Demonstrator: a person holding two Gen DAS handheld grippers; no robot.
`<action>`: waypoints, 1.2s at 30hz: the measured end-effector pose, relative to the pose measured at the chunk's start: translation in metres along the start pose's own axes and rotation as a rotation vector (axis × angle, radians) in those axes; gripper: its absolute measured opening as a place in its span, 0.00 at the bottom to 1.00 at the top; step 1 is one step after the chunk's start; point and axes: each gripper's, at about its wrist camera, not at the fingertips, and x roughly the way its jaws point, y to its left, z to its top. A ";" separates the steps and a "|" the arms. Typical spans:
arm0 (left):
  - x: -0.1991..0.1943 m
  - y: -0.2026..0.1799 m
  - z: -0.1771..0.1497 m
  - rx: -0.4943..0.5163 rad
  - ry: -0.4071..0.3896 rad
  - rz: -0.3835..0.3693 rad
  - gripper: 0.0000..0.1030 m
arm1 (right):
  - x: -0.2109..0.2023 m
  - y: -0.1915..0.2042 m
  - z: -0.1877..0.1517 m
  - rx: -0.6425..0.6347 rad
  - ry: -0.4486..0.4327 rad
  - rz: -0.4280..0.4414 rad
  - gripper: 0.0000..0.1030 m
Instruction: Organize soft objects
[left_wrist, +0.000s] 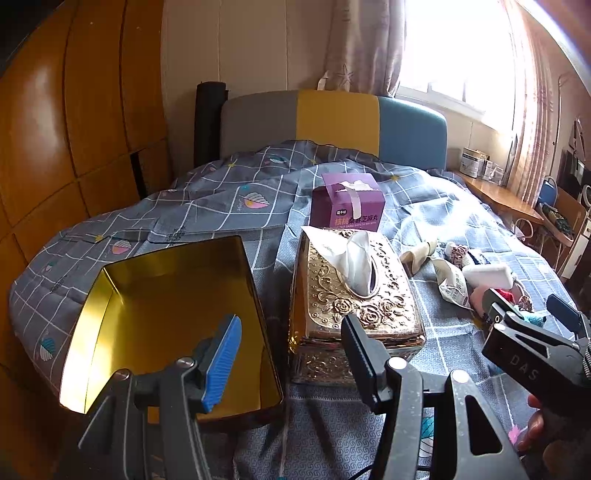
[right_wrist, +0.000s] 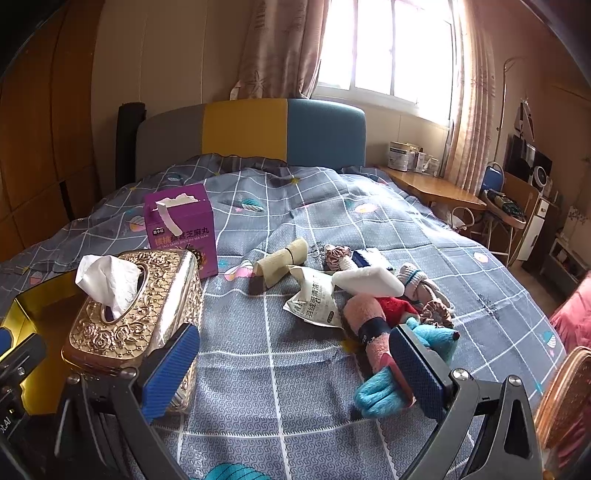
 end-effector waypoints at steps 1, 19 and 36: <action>0.000 0.000 0.000 0.000 0.000 -0.001 0.55 | 0.000 0.000 0.000 0.001 0.001 0.000 1.00; -0.004 -0.003 -0.001 0.015 -0.001 -0.023 0.55 | 0.006 -0.008 -0.004 0.010 0.022 -0.005 1.00; -0.014 -0.032 0.007 0.139 -0.038 -0.120 0.55 | 0.018 -0.055 -0.003 0.073 0.077 -0.019 1.00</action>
